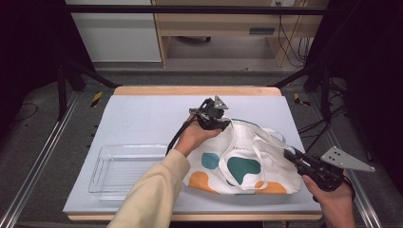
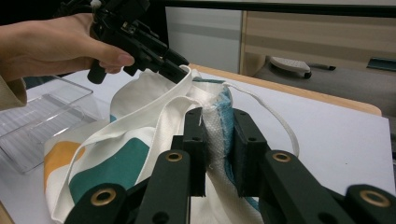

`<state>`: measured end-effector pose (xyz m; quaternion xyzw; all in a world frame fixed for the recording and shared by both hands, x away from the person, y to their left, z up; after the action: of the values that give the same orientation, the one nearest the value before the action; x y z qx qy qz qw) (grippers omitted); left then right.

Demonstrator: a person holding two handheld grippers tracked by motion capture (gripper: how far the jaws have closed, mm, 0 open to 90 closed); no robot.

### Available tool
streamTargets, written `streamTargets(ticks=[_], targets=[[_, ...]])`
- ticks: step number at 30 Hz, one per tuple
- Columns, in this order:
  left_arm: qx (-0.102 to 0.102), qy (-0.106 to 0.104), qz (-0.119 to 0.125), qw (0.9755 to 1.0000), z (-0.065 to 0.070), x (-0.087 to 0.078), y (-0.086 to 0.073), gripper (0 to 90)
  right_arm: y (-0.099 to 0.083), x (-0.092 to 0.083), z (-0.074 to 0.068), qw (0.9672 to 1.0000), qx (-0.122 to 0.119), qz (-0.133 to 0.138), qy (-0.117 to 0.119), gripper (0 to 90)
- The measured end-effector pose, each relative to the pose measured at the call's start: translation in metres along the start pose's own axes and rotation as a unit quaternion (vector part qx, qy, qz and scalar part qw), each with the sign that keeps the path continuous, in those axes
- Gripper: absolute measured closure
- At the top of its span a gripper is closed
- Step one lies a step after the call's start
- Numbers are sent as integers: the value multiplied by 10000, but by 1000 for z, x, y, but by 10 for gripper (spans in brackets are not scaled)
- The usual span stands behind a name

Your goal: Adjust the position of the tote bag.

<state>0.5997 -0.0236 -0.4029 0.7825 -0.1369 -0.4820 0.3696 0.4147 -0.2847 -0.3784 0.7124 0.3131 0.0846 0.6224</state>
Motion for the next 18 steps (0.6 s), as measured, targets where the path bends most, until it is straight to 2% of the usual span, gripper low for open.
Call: streamTargets(ticks=[3, 5, 7, 13, 18], targets=[[-68, 69, -74, 9999, -1, 1, -1, 689, 0, 0, 0, 10000, -6, -2, -4, 782], [-267, 44, -47, 9996, -3, 0, -1, 739, 1, 1, 0, 10000, -3, 3, 0, 782], [-377, -2, -15, 9993, -3, -2, 0, 790, 1, 1, 0, 10000, 2, 11, -12, 782], [-557, -115, 246, 9981, -1, -24, 2, 825, 2, 2, 6, 9999, 82, -6, -99, 781], [-459, -73, 443, 9979, 9, -50, -1, 839, 1, 2, 15, 9995, 212, 1, -212, 780]])
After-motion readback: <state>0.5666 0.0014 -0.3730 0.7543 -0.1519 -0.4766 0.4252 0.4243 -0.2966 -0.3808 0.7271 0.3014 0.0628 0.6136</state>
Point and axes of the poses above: each handheld gripper's, and its own axes: x roughly forward along the jaws, y roughly out of its top, z roughly to its right, the point moved 4 cm from there along x, roughly forward along the jaws, and after that the axes turned 10 degrees about x, right-handed, at the moved point
